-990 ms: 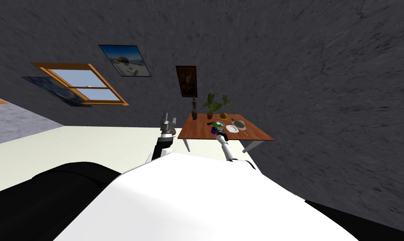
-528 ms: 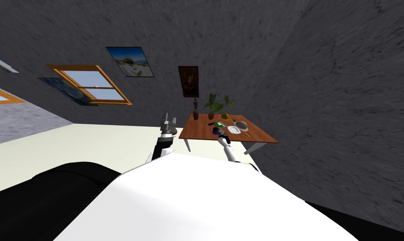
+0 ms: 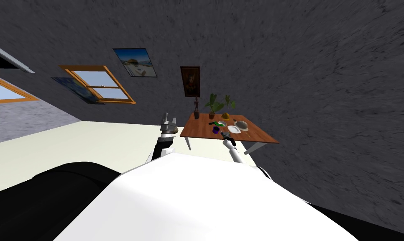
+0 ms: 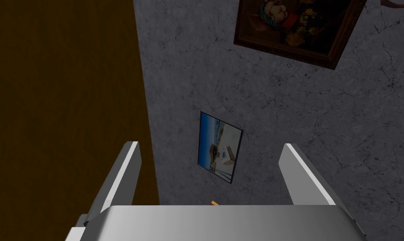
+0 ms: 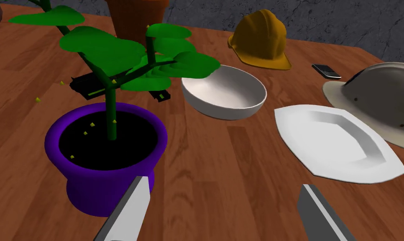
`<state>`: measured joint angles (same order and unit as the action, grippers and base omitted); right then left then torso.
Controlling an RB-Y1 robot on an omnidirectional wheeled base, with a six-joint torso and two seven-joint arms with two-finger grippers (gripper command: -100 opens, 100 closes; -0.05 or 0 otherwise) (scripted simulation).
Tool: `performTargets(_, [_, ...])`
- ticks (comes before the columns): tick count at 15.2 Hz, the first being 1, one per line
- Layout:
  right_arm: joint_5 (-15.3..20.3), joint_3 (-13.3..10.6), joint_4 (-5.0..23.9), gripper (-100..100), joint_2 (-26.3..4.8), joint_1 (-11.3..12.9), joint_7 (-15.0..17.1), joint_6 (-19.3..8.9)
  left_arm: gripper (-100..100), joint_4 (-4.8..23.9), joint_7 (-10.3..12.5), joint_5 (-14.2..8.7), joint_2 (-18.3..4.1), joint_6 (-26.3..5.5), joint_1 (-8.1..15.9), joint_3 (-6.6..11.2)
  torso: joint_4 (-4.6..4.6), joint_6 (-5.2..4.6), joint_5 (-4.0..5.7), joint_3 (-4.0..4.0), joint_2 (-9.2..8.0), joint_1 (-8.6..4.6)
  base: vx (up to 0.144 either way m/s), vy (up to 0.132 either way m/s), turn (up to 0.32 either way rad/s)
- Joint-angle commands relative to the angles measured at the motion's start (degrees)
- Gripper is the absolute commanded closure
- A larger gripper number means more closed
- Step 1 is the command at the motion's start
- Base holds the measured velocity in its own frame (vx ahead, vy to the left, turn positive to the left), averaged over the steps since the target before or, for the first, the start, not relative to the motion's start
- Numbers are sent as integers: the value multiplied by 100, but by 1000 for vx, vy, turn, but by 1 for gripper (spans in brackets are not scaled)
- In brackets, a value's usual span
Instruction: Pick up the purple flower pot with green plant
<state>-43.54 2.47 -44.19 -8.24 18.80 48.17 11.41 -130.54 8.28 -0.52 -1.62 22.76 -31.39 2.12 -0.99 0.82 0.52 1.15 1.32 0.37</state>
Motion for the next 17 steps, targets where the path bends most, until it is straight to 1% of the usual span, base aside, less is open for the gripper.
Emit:
performTargets(1, [7, -113, 89, -100, -211, -39, 104, 16, 0, 0, 0, 0, 0, 0, 0, 0, 0, 0, 0, 0, 0, 0, -31, -53, 33])
performTargets(4, [21, -168, 85, -100, -461, -84, 167, -5, 0, 0, 0, 0, 0, 0, 0, 0, -2, -1, 2, 6, 11, -12, -14, -81, 17])
performTargets(5, [-43, -123, 156, -100, -249, 137, 171, 73, 0, 0, 0, 0, -1, 0, -1, 1, -2, -2, 3, 8, 15, -21, 5, -103, -171])
performTargets(6, [-43, -123, 156, -100, -249, 137, 171, 73, 0, 0, 0, 0, -1, 0, -2, 1, -3, -3, 4, 10, 18, -19, 18, -61, -199])
performTargets(7, [-71, -100, 168, -100, -110, 191, 155, 80, 0, 0, 0, 0, 0, 0, -2, 1, -4, -1, 3, 13, 24, -9, 29, 9, -107])
performTargets(10, [-120, -60, 169, -100, 147, 266, 132, 84, 0, 0, 0, 0, 1, 0, -1, -1, -7, 6, -9, 22, 39, 54, 45, 84, -6])
performTargets(14, [-184, 4, 129, -100, 557, 362, 106, 92, 0, 0, 0, 0, 1, 0, -1, -1, -9, 6, -11, 27, 48, 56, 60, 62, -4])
performTargets(17, [-184, 4, 129, -100, 557, 362, 106, 92, 0, 0, 0, 0, 1, 0, -1, 0, -9, 3, -7, 24, 42, 36, 33, 13, 2])
